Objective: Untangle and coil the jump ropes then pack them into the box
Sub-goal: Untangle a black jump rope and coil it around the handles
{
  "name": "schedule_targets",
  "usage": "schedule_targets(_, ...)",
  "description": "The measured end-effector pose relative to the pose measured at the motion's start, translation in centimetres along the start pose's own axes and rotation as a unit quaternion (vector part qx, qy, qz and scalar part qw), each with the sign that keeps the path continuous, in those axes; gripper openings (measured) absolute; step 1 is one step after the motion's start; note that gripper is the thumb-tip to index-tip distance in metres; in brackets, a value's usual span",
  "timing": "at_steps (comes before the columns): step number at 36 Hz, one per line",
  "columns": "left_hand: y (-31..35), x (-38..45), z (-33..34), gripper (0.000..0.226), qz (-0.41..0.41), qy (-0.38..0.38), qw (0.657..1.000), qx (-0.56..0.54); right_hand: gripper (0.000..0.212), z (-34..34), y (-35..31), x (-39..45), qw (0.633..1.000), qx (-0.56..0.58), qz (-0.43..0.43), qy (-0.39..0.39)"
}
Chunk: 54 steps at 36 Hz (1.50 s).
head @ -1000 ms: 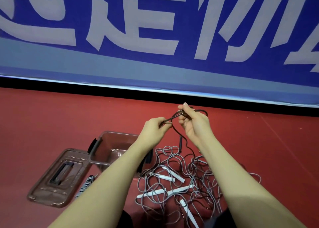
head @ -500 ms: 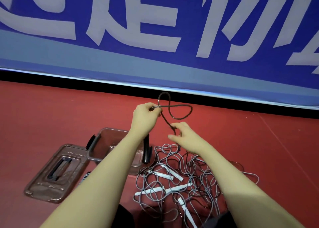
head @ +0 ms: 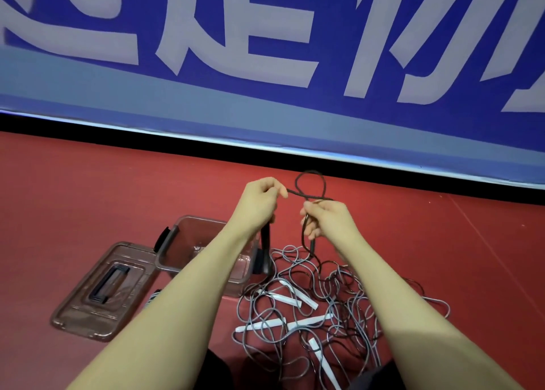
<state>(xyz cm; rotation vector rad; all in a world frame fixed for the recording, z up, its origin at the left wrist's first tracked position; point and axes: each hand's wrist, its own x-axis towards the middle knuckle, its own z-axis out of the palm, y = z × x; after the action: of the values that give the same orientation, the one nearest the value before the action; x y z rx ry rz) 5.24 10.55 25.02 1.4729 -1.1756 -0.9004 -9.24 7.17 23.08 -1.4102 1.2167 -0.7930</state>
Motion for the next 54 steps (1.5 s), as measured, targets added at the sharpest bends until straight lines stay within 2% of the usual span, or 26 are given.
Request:
schedule_targets(3,-0.7,-0.3,0.1,0.020,0.057,-0.058,0.981,0.175,0.026,0.1,-1.1,-0.1,0.995,0.093,-0.017,0.044)
schedule_targets(5,-1.5,-0.4,0.5,0.009,0.064,-0.107,0.964,0.235,0.024,0.1,-1.7,-0.1,0.985,0.162,-0.020,0.056)
schedule_targets(8,-2.4,-0.5,1.1,0.019,0.047,-0.139,0.960,0.240,0.022,-0.1,-2.3,-0.2,0.967,0.250,-0.008,0.047)
schedule_targets(15,-2.2,-0.3,1.7,0.029,0.067,-0.083,0.980,0.166,0.031,-0.5,-2.2,0.6,0.941,0.335,0.008,0.053)
schedule_targets(17,-1.9,-0.1,1.8,0.025,0.068,-0.046,0.984,0.160,0.033,-0.5,-1.8,0.7,0.956,0.290,0.020,0.038)
schedule_targets(18,-1.7,0.0,1.7,0.024,0.068,-0.023,0.986,0.153,0.030,-0.4,-1.4,0.6,0.972,0.233,0.028,0.030)
schedule_targets(20,-1.3,0.3,1.3,0.023,0.065,0.016,0.989,0.134,0.025,-0.4,-0.1,0.4,0.999,0.020,0.031,0.000)
schedule_targets(22,-0.9,0.5,1.0,0.023,0.062,0.035,0.990,0.120,0.023,-0.6,1.1,0.0,0.977,-0.198,0.015,-0.075)
schedule_targets(23,-0.7,0.6,0.8,0.024,0.062,0.040,0.990,0.123,0.021,-0.7,1.4,-0.2,0.962,-0.248,0.015,-0.111)
schedule_targets(26,-0.3,0.6,0.7,0.029,0.058,0.068,0.986,0.141,0.026,-0.8,1.3,-0.6,0.957,-0.251,0.033,-0.142)
schedule_targets(29,-0.3,0.8,0.7,0.027,0.044,0.085,0.986,0.135,0.030,-0.6,1.0,-0.9,0.968,-0.196,0.045,-0.154)
schedule_targets(33,-0.5,0.8,0.5,0.036,0.027,0.070,0.989,0.128,0.020,-0.7,1.0,-0.9,0.975,-0.160,0.013,-0.153)
schedule_targets(36,-0.5,0.6,0.5,0.022,-0.008,0.007,0.992,0.125,0.024,-0.7,0.9,-0.3,0.993,-0.079,-0.014,-0.090)
schedule_targets(39,-1.0,0.1,0.9,0.018,-0.028,-0.080,0.987,0.135,0.026,-0.6,0.0,-0.1,0.997,0.068,-0.030,-0.021)
schedule_targets(43,-2.0,-0.4,1.5,0.005,-0.003,-0.134,0.976,0.169,0.024,-0.5,-1.2,-0.1,0.964,0.264,-0.016,0.037)
schedule_targets(46,-2.8,-0.6,1.7,0.019,0.039,-0.145,0.971,0.186,0.021,-0.8,-1.8,0.1,0.933,0.354,-0.007,0.059)
schedule_targets(48,-2.9,-0.7,1.9,0.024,0.061,-0.132,0.974,0.174,0.020,-1.0,-2.1,0.2,0.918,0.391,-0.002,0.058)
schedule_targets(54,-3.1,-0.3,2.6,0.014,0.099,-0.060,0.979,0.165,0.022,-1.1,-2.1,0.4,0.902,0.431,-0.015,0.025)
